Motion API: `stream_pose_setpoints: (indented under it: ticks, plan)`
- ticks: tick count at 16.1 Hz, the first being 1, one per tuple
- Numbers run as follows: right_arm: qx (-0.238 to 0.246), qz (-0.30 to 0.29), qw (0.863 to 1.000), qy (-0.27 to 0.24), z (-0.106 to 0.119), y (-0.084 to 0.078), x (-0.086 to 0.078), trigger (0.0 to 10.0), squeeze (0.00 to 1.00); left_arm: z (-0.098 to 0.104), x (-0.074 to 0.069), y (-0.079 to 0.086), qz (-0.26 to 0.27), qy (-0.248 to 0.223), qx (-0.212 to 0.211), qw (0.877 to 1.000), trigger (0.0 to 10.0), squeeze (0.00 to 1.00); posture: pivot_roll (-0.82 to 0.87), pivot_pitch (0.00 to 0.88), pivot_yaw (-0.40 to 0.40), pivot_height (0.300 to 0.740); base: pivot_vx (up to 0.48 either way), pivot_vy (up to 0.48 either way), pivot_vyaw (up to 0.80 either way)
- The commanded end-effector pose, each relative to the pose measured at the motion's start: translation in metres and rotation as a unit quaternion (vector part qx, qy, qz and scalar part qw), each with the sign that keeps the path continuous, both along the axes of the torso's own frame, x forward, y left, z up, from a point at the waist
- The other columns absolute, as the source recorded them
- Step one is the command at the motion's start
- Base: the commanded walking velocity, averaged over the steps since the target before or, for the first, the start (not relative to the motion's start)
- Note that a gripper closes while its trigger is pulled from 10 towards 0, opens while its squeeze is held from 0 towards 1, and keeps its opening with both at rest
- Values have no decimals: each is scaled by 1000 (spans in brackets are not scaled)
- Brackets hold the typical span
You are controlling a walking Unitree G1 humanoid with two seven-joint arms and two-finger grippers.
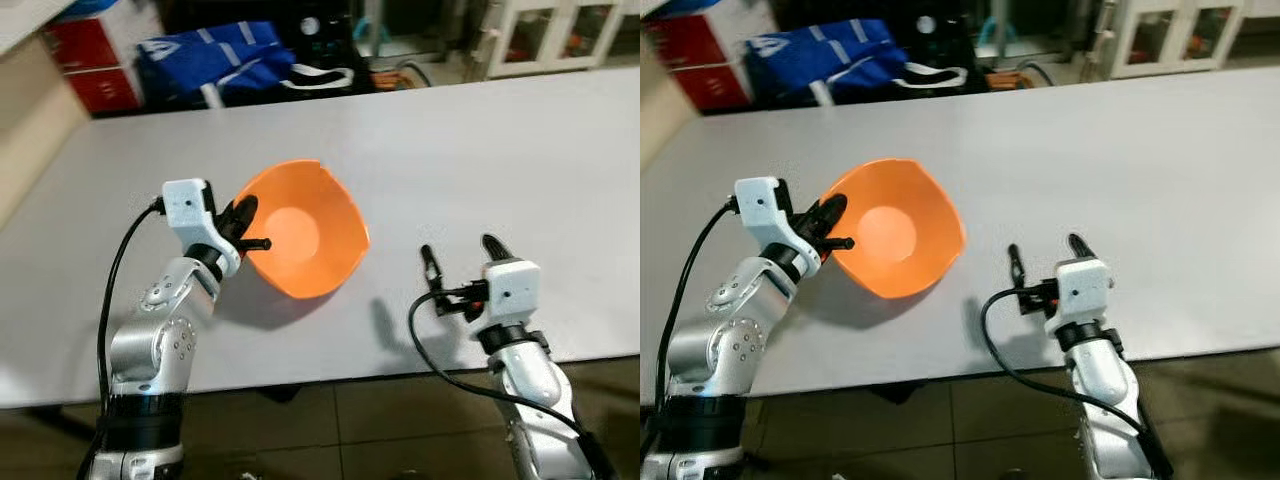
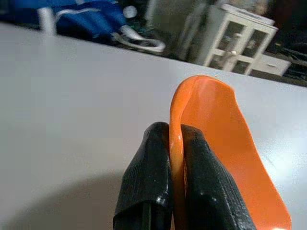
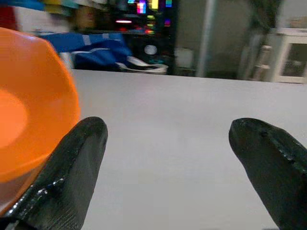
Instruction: Setting the table
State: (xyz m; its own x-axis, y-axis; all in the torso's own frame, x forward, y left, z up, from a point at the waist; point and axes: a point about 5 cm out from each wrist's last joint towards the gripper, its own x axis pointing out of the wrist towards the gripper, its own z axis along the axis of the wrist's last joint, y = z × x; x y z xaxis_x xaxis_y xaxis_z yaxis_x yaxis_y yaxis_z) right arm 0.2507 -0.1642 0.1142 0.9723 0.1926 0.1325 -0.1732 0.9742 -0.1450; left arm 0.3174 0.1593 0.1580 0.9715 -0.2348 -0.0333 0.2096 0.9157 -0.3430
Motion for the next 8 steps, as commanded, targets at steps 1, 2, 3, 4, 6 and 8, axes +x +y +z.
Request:
stream_pose_setpoints:
  ticks: [1,2,3,4,6,8]
  plan:
    - [-3,20,1000,-9,5,7,0,10000,0,18,8,-3,-6,-27,-36,999,10000,0,-222,0,97,740,0,0,0]
    - [-3,22,1000,-9,5,8,0,10000,0,20,13,-6,-5,-20,-64,998,10000,0,-223,0,95,740,0,0,0]
    - [-3,22,1000,-8,5,9,0,10000,0,21,17,-6,3,-11,-92,996,10000,0,-223,0,96,740,0,0,0]
    - [-2,24,1000,-8,6,9,1,10000,0,19,23,-3,28,1,-123,992,10000,0,-227,0,96,740,0,0,0]
    - [-2,26,1000,-8,6,10,0,10000,0,11,32,6,63,23,-156,985,10000,0,-226,0,94,740,0,0,0]
    - [-2,30,1000,-5,5,10,-1,10000,0,0,41,15,97,45,-168,980,10000,0,-226,0,89,740,0,0,0]
